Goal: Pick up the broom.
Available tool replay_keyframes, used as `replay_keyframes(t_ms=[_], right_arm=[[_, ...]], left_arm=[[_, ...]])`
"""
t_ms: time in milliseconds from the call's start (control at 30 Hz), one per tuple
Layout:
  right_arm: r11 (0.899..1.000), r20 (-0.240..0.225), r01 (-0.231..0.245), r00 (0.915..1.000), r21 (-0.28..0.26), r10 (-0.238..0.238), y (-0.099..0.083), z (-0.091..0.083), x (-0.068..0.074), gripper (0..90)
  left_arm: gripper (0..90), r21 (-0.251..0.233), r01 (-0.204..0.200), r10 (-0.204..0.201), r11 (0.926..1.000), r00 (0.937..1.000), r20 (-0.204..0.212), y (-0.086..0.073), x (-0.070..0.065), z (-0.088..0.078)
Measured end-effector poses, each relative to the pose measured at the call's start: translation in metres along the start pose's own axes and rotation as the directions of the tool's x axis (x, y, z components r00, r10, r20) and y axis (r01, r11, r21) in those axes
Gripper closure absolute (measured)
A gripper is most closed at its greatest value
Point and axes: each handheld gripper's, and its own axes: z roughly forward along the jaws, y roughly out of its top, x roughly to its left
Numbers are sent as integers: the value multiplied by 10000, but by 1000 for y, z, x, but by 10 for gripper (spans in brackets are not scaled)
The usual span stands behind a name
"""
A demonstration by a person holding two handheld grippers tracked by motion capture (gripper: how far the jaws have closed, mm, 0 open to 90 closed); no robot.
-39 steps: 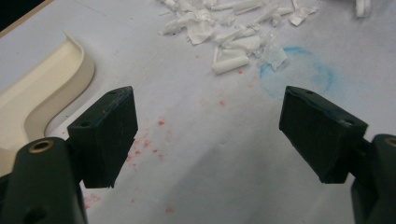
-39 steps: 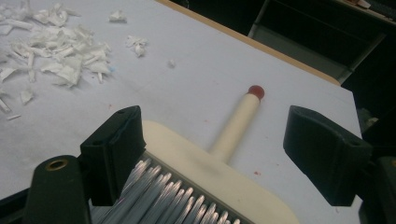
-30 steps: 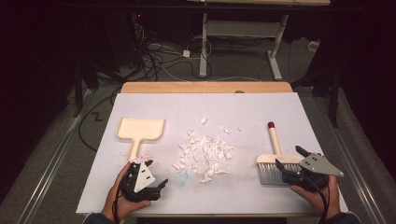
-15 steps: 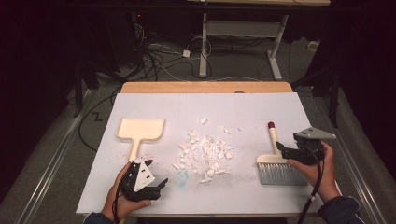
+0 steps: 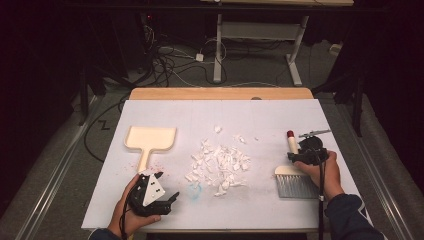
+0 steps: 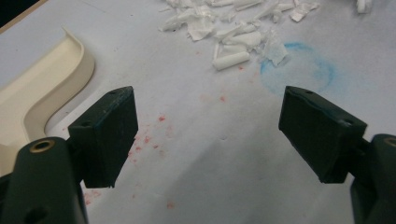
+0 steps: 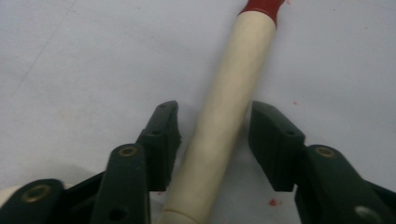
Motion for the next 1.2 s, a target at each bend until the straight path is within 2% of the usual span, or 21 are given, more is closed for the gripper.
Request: replay_keyframes(t_ms=[33, 100, 300, 367, 533, 667, 833, 933, 967, 1000, 1033, 1100, 1167, 1200], right_arm=[[10000, 0, 0, 10000, 0, 0, 0, 0, 0, 563], [9999, -112, 120, 9999, -20, -120, 0, 0, 3, 634], [9998, -385, 214, 9990, -47, -216, 0, 0, 1, 658], [9994, -453, 336, 9984, -57, -338, 1, 1, 0, 702], [9984, -448, 569, 9974, -52, -571, 2, 1, 0, 713], [9983, -484, 582, 9971, -94, -586, 1, 1, 0, 713], [9979, -658, 524, 9963, -380, -548, -1, -1, -3, 713], [9959, -751, 508, 9956, -742, -564, -3, -7, -6, 714], [9943, -743, 485, 9957, -944, -557, -4, -10, -7, 715], [9896, -861, 438, 9947, -1369, -560, -6, -17, -9, 715], [9896, -861, 438, 9947, -1369, -560, -6, -17, -9, 715], [9823, -941, 363, 9941, -1836, -543, -9, -26, -11, 716], [9676, -1144, 362, 9912, -2500, -666, -14, -39, -13, 716], [9516, -1209, 297, 9902, -3059, -698, -18, -51, -15, 716]], left_arm=[[187, 11, -11, 11, 10000, 10000, 0, 0, 0, 0], [187, 4, -39, 39, 10000, 10000, 16, 1, 0, 0], [189, -14, -51, 51, 10000, 10000, 78, 2, -1, 2], [190, 1, -57, 57, 10000, 9999, 95, 2, -1, 2], [190, -13, -68, 68, 10000, 9999, 130, 2, -1, 3], [191, -7, -42, 42, 10000, 9999, 149, 2, -1, 3], [191, -22, -2, 2, 10000, 9999, 129, 2, -1, 1], [192, -48, 44, -43, 10000, 9999, 133, 1, 0, 1], [192, -58, 66, -66, 10000, 9999, 124, 1, -1, 0], [193, -37, 64, -64, 10000, 9999, 115, 0, 0, 0], [193, -47, 67, -66, 10000, 9999, 117, 0, 0, -1], [193, -66, 99, -98, 9999, 9999, 98, 0, 0, -2], [193, -91, 163, -163, 9998, 9998, 101, -1, 0, -2], [193, -91, 188, -187, 9998, 9998, 104, -1, 0, -2]])
